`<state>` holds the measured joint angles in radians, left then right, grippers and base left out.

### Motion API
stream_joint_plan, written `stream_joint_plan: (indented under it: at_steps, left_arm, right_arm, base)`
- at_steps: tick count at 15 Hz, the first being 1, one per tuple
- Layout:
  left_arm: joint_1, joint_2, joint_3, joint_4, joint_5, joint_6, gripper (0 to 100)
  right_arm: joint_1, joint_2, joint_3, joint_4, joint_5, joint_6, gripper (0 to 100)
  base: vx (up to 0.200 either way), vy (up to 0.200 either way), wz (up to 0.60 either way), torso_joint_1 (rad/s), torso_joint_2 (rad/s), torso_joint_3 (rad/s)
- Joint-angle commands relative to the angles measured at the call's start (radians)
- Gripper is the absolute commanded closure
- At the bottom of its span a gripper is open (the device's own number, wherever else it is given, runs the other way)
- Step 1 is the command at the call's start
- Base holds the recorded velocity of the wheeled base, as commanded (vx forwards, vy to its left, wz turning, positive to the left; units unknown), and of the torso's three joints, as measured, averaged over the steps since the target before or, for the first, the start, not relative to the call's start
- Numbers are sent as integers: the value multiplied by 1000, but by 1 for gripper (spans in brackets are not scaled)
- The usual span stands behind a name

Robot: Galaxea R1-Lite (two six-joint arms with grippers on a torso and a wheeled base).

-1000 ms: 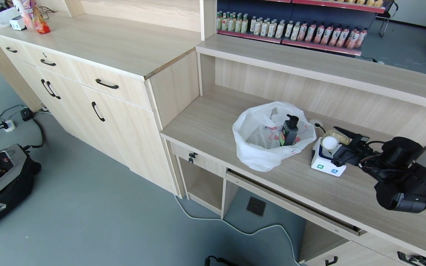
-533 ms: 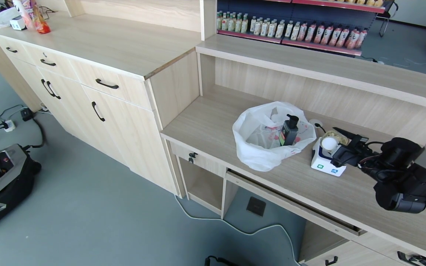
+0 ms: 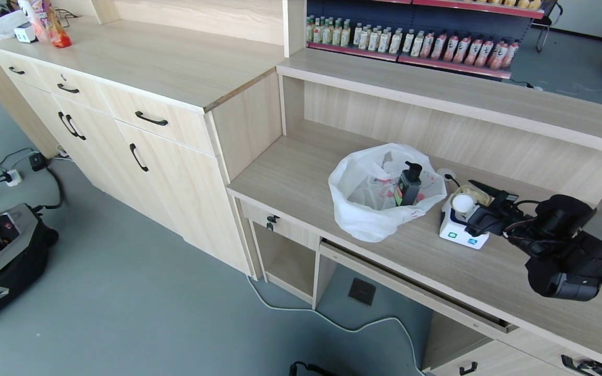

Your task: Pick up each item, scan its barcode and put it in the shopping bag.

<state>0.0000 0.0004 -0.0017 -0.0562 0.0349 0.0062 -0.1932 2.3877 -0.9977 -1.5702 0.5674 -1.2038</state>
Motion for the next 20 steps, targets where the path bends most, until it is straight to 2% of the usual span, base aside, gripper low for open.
stream_joint_plan:
  at_steps: [1, 7, 11, 12, 13, 16, 19, 20]
  left_arm:
    - [0, 0, 0, -1, 0, 1, 0]
    - [0, 0, 0, -1, 0, 0, 0]
    - [0, 0, 0, -1, 0, 0, 0]
    - [0, 0, 0, -1, 0, 0, 0]
    - [0, 0, 0, -1, 0, 0, 0]
    - [0, 0, 0, -1, 0, 0, 0]
    - [0, 0, 0, -1, 0, 1, 0]
    - [0, 0, 0, -1, 0, 0, 0]
  right_arm:
    - [1, 11, 8, -1, 2, -2, 100]
    - [0, 4, 8, -1, 0, 10, 100]
    - [0, -177, 28, -1, -9, 224, 100]
    - [-3, -235, 68, -1, -21, 276, 100]
    - [-18, -341, 166, 2, -41, 346, 100]
    - [-77, -487, 306, 18, -44, 411, 100]
    - [-153, -691, 327, 246, -46, 449, 100]
    - [-160, -708, 329, 266, -46, 452, 100]
  base:
    - [0, 0, 0, 0, 0, 0]
    - [0, 0, 0, 0, 0, 0]
    - [0, 0, 0, 0, 0, 0]
    - [0, 0, 0, 0, 0, 0]
    - [0, 0, 0, 0, 0, 0]
    - [0, 0, 0, 0, 0, 0]
    - [0, 0, 0, 0, 0, 0]
    - [0, 0, 0, 0, 0, 0]
